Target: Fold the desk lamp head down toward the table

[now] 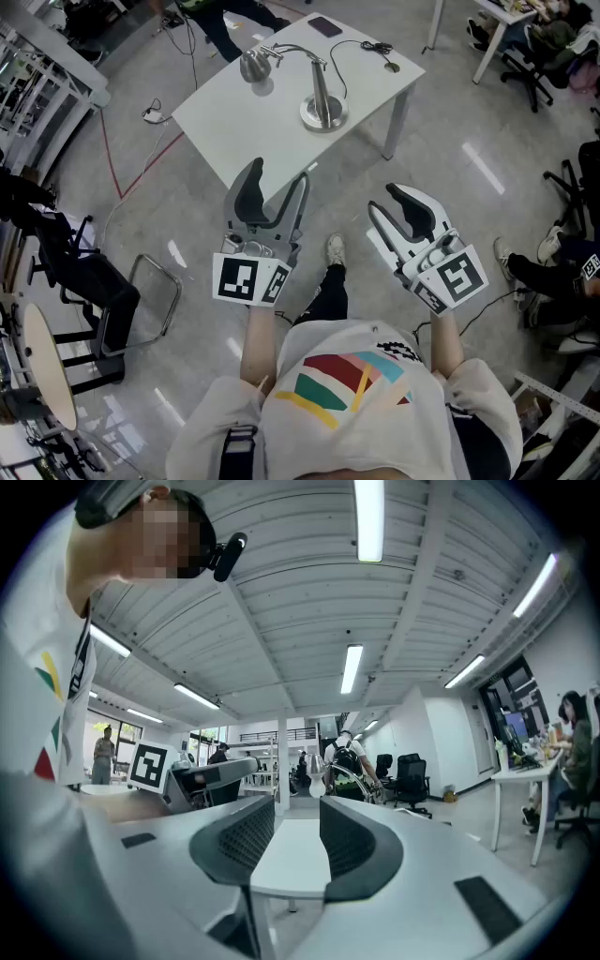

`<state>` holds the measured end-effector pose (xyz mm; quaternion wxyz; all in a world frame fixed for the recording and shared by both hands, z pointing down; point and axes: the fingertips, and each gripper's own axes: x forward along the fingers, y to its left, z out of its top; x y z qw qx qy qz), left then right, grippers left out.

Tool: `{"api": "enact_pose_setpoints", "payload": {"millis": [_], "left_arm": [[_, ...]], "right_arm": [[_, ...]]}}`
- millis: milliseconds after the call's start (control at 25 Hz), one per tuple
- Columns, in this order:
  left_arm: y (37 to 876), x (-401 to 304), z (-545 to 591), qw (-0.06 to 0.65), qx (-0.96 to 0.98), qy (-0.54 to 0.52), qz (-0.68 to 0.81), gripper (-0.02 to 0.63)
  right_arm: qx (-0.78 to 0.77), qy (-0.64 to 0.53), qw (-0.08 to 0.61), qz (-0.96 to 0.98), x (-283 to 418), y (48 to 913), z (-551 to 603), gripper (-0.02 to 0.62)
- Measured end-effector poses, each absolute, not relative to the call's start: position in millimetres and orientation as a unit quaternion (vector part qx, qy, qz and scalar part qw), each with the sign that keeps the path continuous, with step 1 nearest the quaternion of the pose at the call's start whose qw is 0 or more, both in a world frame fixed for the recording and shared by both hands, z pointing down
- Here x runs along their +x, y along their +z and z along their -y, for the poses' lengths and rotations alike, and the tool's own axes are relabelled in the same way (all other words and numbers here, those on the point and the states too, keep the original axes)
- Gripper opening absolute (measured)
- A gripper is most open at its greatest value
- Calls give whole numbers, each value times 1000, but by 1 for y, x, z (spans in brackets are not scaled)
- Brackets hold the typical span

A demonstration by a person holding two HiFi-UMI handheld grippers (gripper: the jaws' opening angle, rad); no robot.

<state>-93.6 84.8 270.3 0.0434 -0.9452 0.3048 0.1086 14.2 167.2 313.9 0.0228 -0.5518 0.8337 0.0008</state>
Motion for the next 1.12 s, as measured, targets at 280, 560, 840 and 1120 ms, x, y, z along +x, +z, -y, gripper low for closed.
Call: {"api": "enact_pose_setpoints", "payload": {"millis": [280, 560, 840, 1120], "left_arm": [[213, -82, 104, 77, -942, 99, -310, 314], [213, -53, 174, 70, -958, 45, -275, 313], [208, -33, 215, 57, -949, 19, -309, 310], [214, -12, 211, 78, -942, -18, -325, 206]], "right_arm": [[-532, 22, -14, -847, 34, 268, 23, 156], [-470, 6, -38, -882, 40, 279, 122, 156], [-387, 8, -44, -921, 48, 277, 194, 156], [-331, 20, -28, -943, 57, 276, 206, 156]]}}
